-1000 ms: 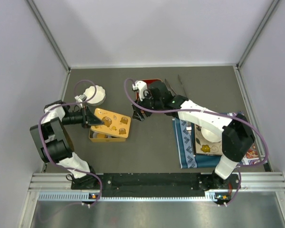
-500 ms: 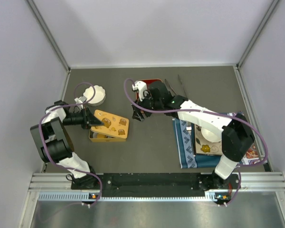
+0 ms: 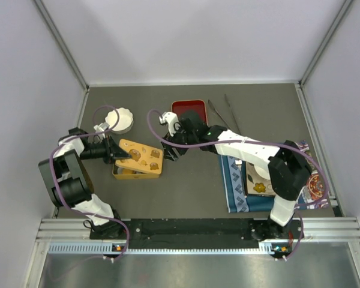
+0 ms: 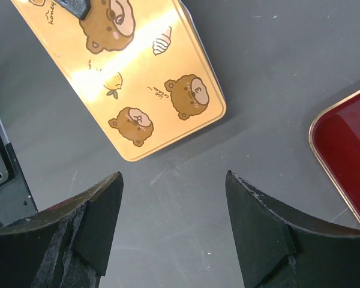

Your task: Pack the cookies

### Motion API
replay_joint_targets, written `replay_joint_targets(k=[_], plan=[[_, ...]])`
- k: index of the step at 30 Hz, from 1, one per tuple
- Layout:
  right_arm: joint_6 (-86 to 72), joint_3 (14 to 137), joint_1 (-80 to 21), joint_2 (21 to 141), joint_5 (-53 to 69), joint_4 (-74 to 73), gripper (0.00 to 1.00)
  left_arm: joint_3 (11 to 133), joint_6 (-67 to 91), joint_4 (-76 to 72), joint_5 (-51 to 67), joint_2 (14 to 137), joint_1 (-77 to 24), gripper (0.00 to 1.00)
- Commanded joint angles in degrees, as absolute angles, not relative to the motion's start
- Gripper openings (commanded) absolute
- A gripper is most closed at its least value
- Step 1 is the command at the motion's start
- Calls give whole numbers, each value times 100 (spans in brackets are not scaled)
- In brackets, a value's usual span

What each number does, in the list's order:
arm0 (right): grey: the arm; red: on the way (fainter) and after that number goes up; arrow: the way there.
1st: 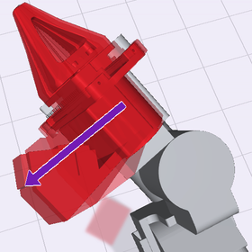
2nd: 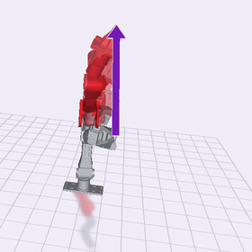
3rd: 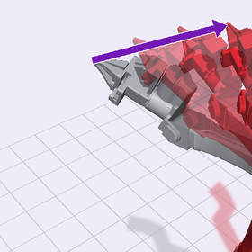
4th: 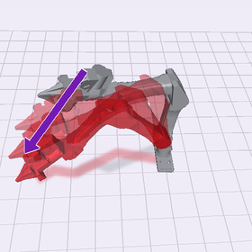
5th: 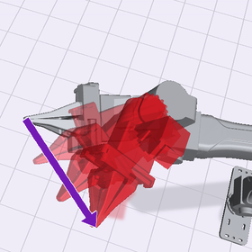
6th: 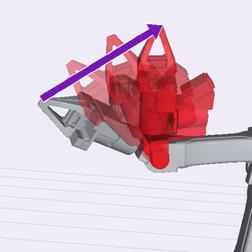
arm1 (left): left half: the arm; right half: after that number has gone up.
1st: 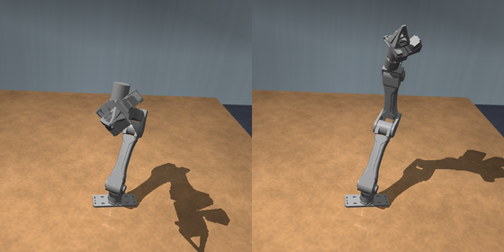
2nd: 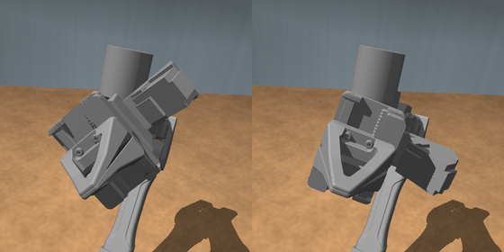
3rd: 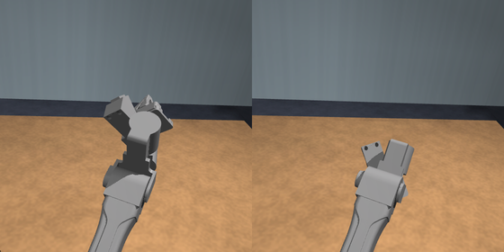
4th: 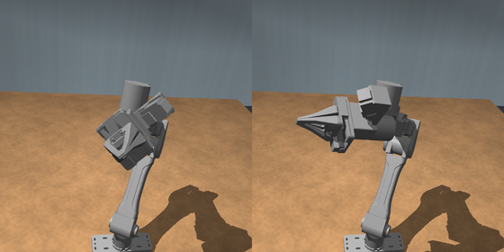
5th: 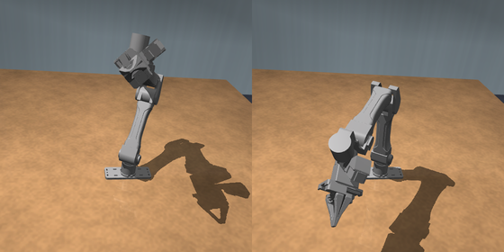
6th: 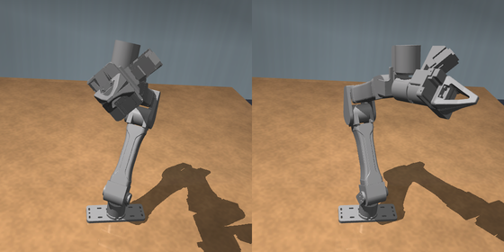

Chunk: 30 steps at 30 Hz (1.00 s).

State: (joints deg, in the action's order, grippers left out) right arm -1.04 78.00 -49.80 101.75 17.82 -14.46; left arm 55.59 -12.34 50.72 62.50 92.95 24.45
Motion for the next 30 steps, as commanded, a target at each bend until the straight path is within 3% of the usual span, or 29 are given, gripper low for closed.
replay_joint_targets(k=[1, 13, 30], plan=[[-26, 8094, -5115, 10292, 1723, -1230, 69, 5476, -1195, 4632, 6214, 9000, 2514, 0], [35, 8745, -5326, 10889, 1608, -1336, 69, 5502, -1512, 4711, 5968, 9167, 2593, 0], [-1616, 8569, -5265, 11329, 1793, -1134, 69, 5458, -1582, 4737, 6038, 9062, 2646, 0]])
